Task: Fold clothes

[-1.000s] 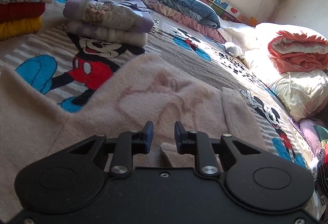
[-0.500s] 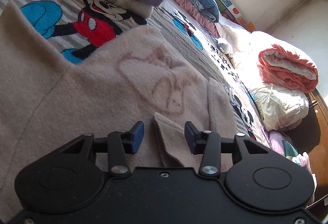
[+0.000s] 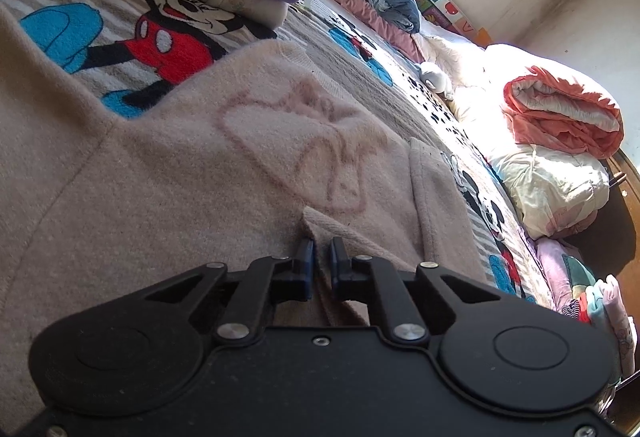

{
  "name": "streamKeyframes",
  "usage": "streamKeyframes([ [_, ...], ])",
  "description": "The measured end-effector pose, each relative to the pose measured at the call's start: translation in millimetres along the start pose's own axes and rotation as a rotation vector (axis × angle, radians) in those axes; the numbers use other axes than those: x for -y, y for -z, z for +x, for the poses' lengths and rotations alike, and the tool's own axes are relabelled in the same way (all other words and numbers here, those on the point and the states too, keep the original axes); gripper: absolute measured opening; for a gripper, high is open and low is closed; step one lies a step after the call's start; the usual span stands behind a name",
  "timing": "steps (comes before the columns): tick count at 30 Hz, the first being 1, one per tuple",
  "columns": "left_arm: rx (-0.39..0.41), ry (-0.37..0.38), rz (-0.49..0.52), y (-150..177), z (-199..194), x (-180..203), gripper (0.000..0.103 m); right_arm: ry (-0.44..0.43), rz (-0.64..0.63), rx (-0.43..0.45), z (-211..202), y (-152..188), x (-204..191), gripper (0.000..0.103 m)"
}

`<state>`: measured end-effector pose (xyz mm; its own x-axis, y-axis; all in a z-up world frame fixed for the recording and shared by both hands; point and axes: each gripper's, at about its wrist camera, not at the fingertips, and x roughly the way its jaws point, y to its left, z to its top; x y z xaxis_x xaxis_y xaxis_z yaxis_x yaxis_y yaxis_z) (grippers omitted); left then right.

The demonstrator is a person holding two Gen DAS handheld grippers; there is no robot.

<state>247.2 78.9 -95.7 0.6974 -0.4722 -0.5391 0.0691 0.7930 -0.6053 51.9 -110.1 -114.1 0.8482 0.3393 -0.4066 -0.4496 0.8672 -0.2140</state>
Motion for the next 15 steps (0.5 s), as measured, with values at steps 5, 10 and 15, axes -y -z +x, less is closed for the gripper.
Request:
streamKeyframes([
  [5, 0.075, 0.032, 0.054, -2.9, -11.1, 28.5, 0.001, -0.041, 0.165, 0.027, -4.5, -0.7, 21.9, 0.015],
  [10, 0.108, 0.045, 0.104, -6.2, -12.6, 69.6, 0.000, -0.095, 0.481, 0.056, -11.9, 11.6, 59.2, 0.013],
  [15, 0.098, 0.034, 0.184, -5.3, 1.3, 109.3, 0.000, -0.147, 0.764, 0.089, -18.5, 36.8, 92.5, 0.013],
])
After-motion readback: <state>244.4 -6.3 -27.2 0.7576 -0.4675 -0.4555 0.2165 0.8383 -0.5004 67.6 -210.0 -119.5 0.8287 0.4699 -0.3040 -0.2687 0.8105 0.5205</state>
